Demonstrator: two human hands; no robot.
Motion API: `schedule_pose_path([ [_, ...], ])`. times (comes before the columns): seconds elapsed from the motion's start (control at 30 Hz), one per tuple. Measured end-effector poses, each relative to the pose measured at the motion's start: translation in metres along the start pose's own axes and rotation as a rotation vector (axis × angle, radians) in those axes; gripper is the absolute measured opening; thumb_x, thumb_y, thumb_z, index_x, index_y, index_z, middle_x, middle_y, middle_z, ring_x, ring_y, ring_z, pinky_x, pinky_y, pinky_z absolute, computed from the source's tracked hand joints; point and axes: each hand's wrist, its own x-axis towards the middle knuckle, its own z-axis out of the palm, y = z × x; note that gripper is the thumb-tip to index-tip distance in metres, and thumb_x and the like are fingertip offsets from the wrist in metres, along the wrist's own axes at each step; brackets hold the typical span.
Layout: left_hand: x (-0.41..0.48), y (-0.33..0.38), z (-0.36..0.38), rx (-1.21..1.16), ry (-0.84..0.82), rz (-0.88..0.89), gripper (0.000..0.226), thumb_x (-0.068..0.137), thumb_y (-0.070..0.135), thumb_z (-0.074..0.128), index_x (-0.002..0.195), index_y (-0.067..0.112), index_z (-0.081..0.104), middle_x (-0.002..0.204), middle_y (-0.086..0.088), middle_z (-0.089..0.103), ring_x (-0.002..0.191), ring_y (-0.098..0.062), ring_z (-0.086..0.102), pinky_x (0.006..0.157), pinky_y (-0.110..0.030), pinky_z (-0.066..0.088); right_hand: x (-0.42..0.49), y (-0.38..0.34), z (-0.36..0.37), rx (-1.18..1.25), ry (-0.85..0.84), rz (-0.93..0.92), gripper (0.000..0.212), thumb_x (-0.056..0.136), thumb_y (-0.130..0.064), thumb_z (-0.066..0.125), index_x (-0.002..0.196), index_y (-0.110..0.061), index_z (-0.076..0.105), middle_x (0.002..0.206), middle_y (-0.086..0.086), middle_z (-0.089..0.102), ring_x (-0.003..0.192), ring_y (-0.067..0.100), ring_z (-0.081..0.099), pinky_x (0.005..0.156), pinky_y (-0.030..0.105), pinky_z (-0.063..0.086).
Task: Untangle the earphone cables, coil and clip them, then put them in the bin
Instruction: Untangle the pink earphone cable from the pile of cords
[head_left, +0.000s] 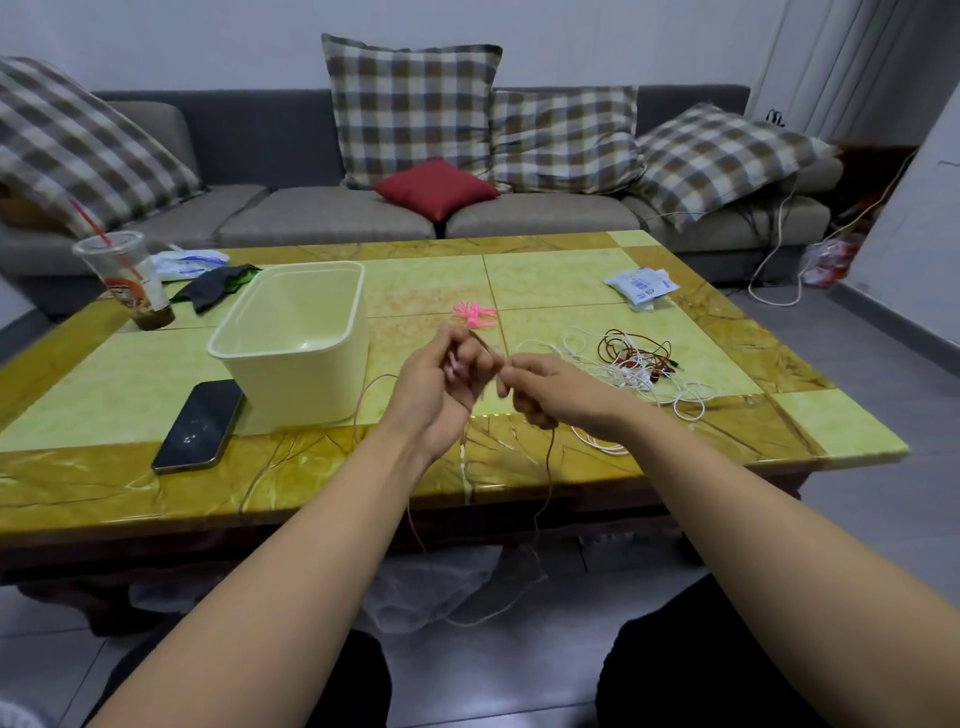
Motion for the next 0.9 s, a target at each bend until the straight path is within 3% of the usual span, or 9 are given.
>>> schedule_pose_path([
  [0.07,0.005,0.003,-0.007,0.148,0.067,0.177,0.037,0.106,0.017,0.03,0.079,0.008,0.053,0.072,-0.007,0.067,0.079,-0.022,0.071,0.086,-0.033,0.056,-0.005,0.001,0.001,-0.084,-0.173,0.06,0.027,0.105,-0.02,0.038,0.086,-0.014,0.056,0.06,-0.001,0.044,0.045,0.011,0.041,0.045,0.022,0.031],
  [0.13,0.008,0.003,-0.018,0.737,0.129,0.338,0.038,0.104,0.013,0.031,0.078,0.013,0.06,0.091,-0.007,0.073,0.095,-0.018,0.07,0.093,-0.033,0.051,-0.009,-0.002,0.001,-0.087,-0.271,0.067,0.026,0.105,-0.02,0.04,0.088,-0.013,0.058,0.058,-0.002,0.045,0.045,0.011,0.041,0.044,0.021,0.032],
  [0.23,0.005,-0.004,-0.03,1.423,0.043,0.353,0.037,0.102,0.019,0.038,0.076,0.015,0.065,0.075,0.004,0.07,0.078,-0.014,0.066,0.082,-0.037,0.051,-0.008,-0.01,-0.003,0.05,-0.115,-0.007,0.027,0.101,-0.013,0.042,0.079,-0.012,0.058,0.053,-0.006,0.039,0.044,0.009,0.03,0.042,0.019,0.023],
  [0.4,-0.006,-0.006,-0.013,0.794,-0.118,-0.132,0.046,0.107,0.033,0.029,0.069,0.012,0.045,0.048,0.003,0.032,0.043,-0.015,0.033,0.06,-0.029,0.048,-0.001,-0.01,-0.014,0.22,0.178,-0.083,0.027,0.097,-0.009,0.038,0.074,-0.012,0.051,0.054,-0.006,0.036,0.046,0.009,0.025,0.042,0.02,0.017],
  [0.57,0.001,-0.001,-0.004,0.01,-0.019,0.014,0.038,0.107,0.023,0.028,0.078,0.011,0.049,0.058,0.0,0.047,0.057,-0.016,0.054,0.072,-0.027,0.055,-0.001,0.001,-0.005,-0.012,-0.013,0.038,0.025,0.104,-0.017,0.04,0.084,-0.015,0.056,0.062,-0.003,0.044,0.047,0.009,0.037,0.043,0.019,0.028],
  [0.63,0.007,-0.003,-0.01,0.178,0.099,0.165,0.036,0.107,0.016,0.028,0.083,0.006,0.054,0.08,-0.009,0.067,0.086,-0.024,0.067,0.089,-0.032,0.052,-0.005,0.002,0.0,-0.124,-0.199,0.106,0.024,0.105,-0.019,0.039,0.089,-0.014,0.057,0.064,-0.001,0.046,0.048,0.009,0.041,0.044,0.019,0.03],
  [0.73,0.007,-0.008,-0.022,1.009,0.203,0.347,0.031,0.105,0.016,0.029,0.089,0.012,0.057,0.101,-0.002,0.072,0.1,-0.012,0.064,0.086,-0.026,0.043,-0.007,-0.002,0.002,-0.092,-0.277,0.097,0.025,0.104,-0.018,0.042,0.087,-0.013,0.059,0.058,-0.003,0.045,0.045,0.01,0.039,0.045,0.02,0.028],
  [0.83,0.005,-0.013,-0.031,1.565,0.054,0.357,0.033,0.103,0.02,0.035,0.085,0.014,0.062,0.077,0.002,0.069,0.077,-0.015,0.063,0.074,-0.033,0.044,-0.005,-0.007,-0.005,0.021,-0.068,0.008,0.026,0.098,-0.014,0.045,0.076,-0.012,0.058,0.054,-0.005,0.04,0.045,0.01,0.032,0.043,0.02,0.024],
  [0.9,0.003,-0.013,-0.028,1.427,0.017,0.142,0.036,0.101,0.021,0.034,0.075,0.011,0.058,0.054,0.003,0.055,0.053,-0.018,0.051,0.067,-0.037,0.042,-0.002,-0.007,-0.014,0.1,0.101,-0.033,0.026,0.096,-0.012,0.044,0.072,-0.013,0.055,0.054,-0.004,0.035,0.048,0.011,0.026,0.043,0.02,0.021],
])
